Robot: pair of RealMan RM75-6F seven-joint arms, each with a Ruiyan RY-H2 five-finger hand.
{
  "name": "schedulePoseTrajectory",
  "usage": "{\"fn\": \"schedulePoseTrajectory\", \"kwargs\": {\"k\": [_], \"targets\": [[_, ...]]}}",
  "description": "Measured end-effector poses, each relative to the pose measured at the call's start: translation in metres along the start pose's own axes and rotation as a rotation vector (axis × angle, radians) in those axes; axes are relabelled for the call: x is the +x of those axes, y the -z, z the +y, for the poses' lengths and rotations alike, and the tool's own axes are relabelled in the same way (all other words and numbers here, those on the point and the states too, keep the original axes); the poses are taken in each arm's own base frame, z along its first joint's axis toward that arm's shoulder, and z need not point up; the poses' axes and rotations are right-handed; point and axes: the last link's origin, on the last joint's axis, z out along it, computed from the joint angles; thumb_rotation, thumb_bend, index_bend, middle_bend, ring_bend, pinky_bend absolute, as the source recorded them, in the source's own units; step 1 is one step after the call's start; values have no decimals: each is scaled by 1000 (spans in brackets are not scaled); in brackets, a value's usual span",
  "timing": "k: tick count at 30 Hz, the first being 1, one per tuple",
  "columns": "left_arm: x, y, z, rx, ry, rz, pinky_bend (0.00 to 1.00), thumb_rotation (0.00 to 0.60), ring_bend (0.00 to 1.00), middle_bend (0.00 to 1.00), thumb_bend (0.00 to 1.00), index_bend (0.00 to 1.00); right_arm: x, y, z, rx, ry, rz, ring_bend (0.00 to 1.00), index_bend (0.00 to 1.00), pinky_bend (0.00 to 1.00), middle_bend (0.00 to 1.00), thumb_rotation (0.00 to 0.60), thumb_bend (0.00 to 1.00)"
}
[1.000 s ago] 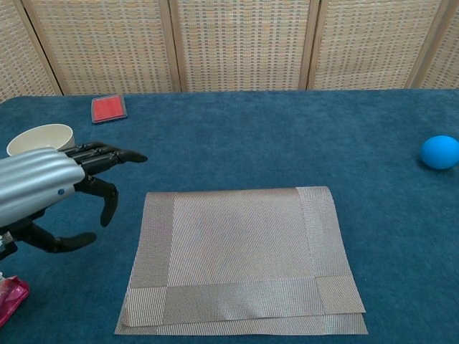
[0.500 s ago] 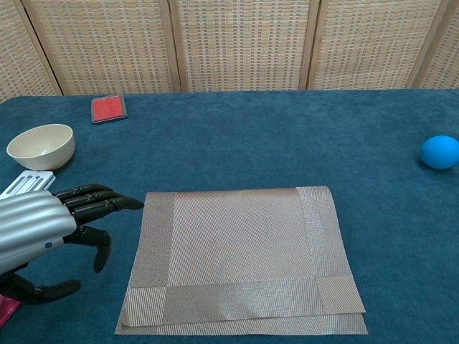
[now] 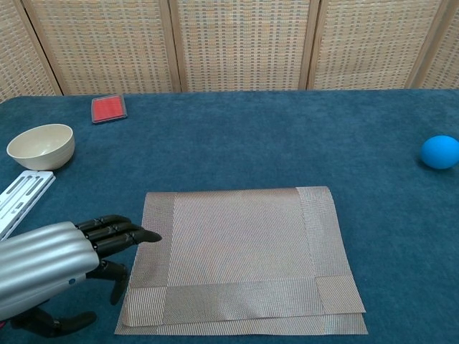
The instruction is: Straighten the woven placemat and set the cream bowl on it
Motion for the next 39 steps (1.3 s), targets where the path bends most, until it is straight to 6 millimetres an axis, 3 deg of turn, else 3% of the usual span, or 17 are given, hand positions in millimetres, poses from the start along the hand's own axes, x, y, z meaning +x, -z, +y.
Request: {"fn": "schedulePoseTrajectory", "kwargs": {"k": [32, 39], "targets": [[-13, -32, 24, -22, 7, 9, 0, 600, 0, 0, 392, 545, 4, 3, 0, 2, -9, 4, 0, 62, 0, 0, 600, 106], [-13, -35, 26, -21, 22, 28, 0, 600, 0, 0, 472, 607, 5, 3, -1, 4, -11, 5, 0, 62, 0, 0, 600, 106]]}}
